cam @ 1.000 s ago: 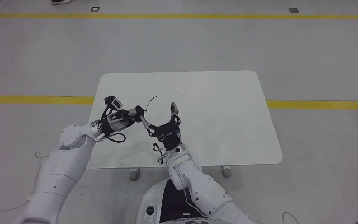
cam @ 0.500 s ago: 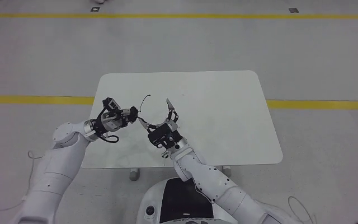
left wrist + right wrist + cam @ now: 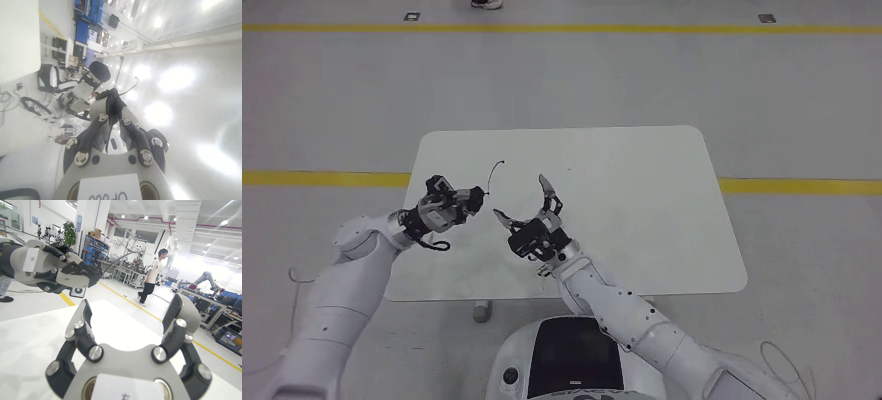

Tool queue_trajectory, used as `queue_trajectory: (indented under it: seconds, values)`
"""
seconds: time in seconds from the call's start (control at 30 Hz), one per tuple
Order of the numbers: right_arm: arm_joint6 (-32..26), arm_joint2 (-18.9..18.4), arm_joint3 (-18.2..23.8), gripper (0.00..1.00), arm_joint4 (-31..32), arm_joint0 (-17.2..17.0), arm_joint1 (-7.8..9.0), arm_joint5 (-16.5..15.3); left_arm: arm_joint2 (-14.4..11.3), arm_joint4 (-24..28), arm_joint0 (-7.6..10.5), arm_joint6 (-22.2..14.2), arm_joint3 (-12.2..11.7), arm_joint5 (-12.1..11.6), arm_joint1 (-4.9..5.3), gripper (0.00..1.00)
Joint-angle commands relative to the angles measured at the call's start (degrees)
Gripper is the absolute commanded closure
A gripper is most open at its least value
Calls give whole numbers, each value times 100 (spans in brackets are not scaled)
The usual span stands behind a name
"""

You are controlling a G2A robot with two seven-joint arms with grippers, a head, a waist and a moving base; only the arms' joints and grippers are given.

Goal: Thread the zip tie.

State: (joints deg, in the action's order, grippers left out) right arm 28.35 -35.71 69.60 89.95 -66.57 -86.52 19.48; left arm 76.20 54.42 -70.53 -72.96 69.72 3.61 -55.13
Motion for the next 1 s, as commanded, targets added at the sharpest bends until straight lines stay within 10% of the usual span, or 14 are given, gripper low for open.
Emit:
queue_trajectory:
  seconds: [0.0, 0.17, 0.3, 0.97]
  values:
    - [0, -4, 6, 0, 0, -6, -1, 0, 0, 91, -2, 1, 0, -44, 0, 100]
    - [-29, -75, 155, 10, 0, -92, -3, -94, -81, 484, -64, 226, 59, 320, -39, 100]
    - [-15, -103, 185, 51, -26, -158, -40, -102, -115, 797, -64, 164, -2, 665, -56, 100]
    - [29, -27, -21, 71, 0, -121, -279, -190, -146, 1059, -17, 27, -121, 987, -68, 100]
